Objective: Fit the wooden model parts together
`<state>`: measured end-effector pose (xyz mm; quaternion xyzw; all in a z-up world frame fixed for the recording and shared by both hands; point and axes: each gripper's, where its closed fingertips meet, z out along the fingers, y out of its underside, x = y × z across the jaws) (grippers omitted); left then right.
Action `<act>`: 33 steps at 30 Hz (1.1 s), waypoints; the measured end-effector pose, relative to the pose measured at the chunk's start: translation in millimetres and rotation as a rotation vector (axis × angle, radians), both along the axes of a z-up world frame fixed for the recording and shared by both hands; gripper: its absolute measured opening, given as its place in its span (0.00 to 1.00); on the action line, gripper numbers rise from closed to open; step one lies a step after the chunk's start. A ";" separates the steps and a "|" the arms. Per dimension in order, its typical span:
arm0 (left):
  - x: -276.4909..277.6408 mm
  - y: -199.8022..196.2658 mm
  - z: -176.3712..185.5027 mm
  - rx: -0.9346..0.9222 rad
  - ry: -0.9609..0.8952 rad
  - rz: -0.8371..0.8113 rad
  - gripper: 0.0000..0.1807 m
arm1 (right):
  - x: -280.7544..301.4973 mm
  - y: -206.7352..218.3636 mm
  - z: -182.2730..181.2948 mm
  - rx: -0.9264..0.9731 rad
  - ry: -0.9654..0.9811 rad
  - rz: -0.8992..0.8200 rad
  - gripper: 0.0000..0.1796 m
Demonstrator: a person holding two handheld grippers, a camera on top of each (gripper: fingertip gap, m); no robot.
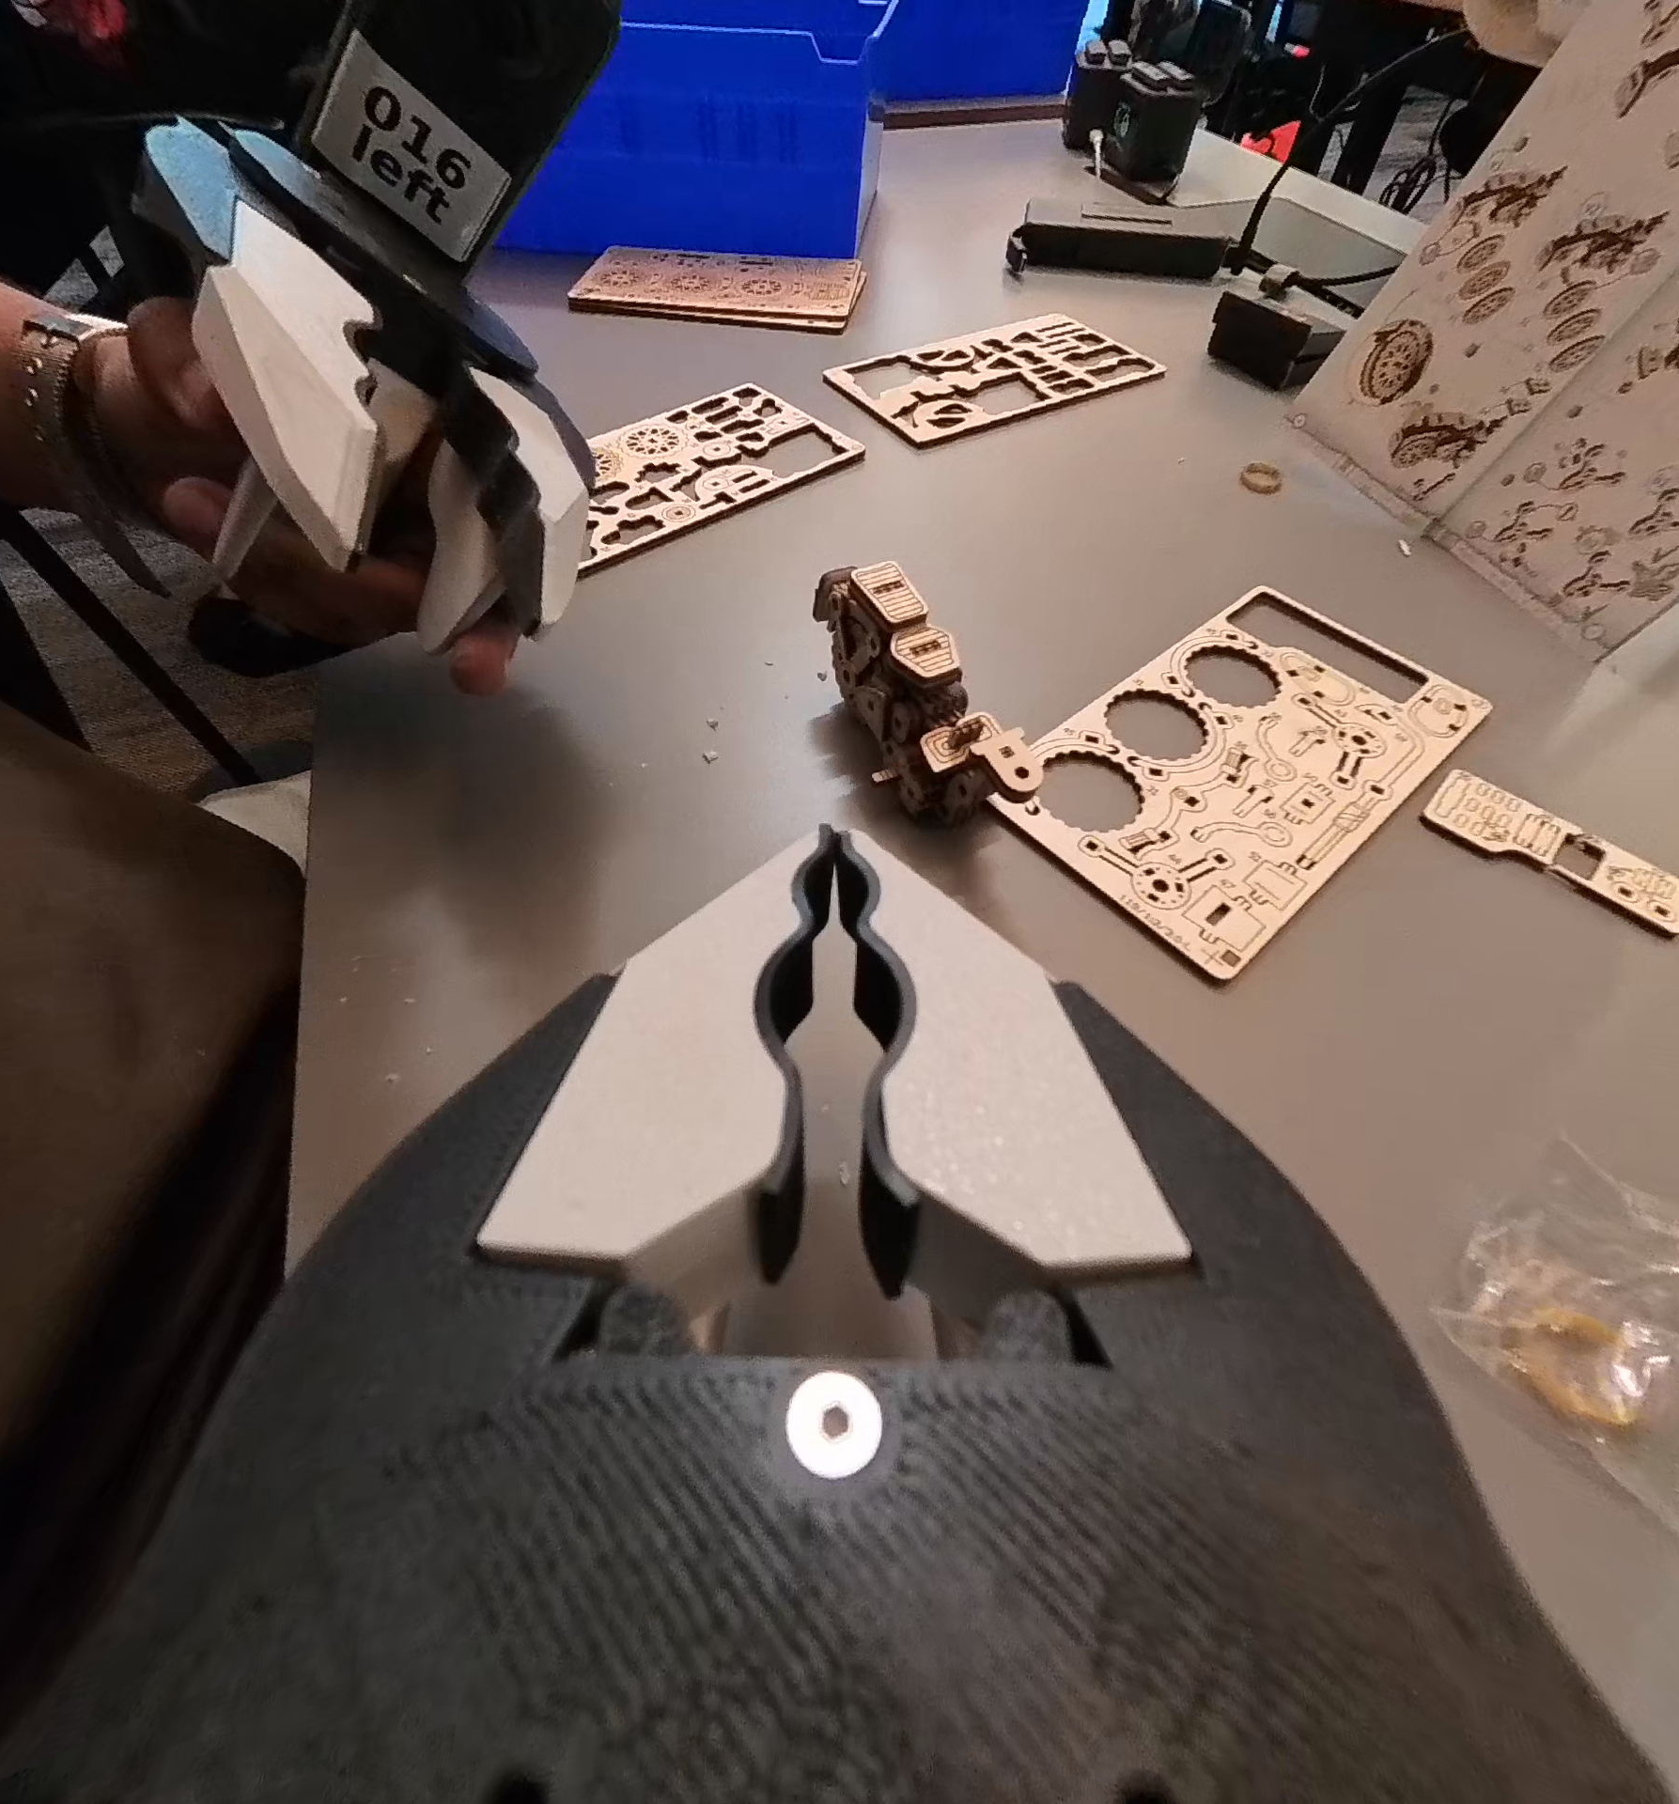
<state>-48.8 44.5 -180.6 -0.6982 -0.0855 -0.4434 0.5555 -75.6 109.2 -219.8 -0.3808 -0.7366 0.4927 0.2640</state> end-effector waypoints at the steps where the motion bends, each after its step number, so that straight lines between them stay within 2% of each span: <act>1: 0.0 0.0 0.0 0.000 0.000 0.000 0.14 | 0.0 0.0 -0.2 0.000 -0.001 0.000 0.00; 33: -3.8 0.5 0.5 -0.001 -0.024 0.012 0.14 | 0.5 -0.5 -1.5 -0.014 -0.020 0.008 0.00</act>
